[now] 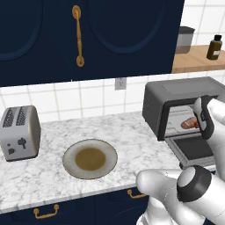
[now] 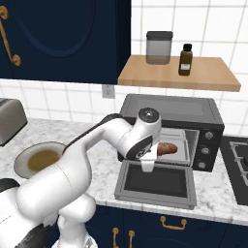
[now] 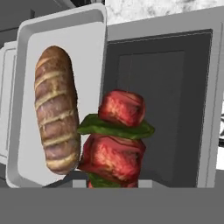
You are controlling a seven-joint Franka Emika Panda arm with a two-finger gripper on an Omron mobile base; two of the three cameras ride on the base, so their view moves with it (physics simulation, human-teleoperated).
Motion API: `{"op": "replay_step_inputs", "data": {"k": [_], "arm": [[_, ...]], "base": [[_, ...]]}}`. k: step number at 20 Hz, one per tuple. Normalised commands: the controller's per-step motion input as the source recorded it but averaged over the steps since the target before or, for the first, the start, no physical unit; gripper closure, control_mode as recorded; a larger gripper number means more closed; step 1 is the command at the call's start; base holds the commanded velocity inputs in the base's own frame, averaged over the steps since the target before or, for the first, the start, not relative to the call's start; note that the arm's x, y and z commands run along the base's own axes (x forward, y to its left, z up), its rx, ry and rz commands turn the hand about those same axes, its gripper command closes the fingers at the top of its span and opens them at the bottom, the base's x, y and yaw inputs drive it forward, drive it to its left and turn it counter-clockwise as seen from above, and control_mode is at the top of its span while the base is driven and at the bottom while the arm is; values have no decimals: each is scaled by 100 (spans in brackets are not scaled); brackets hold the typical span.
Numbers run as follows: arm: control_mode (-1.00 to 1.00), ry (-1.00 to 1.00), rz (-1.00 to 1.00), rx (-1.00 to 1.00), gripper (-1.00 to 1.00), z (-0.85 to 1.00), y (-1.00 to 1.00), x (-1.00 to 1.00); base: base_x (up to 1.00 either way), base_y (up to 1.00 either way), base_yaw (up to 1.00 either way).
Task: Pick up the kebab skewer and baguette bread, and place them inside the toaster oven. Close the toaster oven door and start by setting the timer.
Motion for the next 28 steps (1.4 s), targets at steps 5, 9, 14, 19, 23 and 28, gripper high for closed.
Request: {"op": "replay_step_inputs", "data": {"k": [5, 9, 14, 19, 23, 28], "arm": [[-100, -1, -10, 0, 100, 3, -80, 18], [-100, -12, -1, -5, 100, -30, -25, 6], [-100, -5, -9, -4, 100, -14, -10, 28], [-100, 0, 1, 0, 100, -1, -15, 28], [-100, 2, 2, 0, 100, -3, -6, 18], [-100, 11, 0, 0, 100, 0, 0, 2]], "base": [[0, 0, 0], [0, 0, 0], [0, 0, 0], [0, 0, 0], [0, 0, 0], [0, 0, 0]]}}
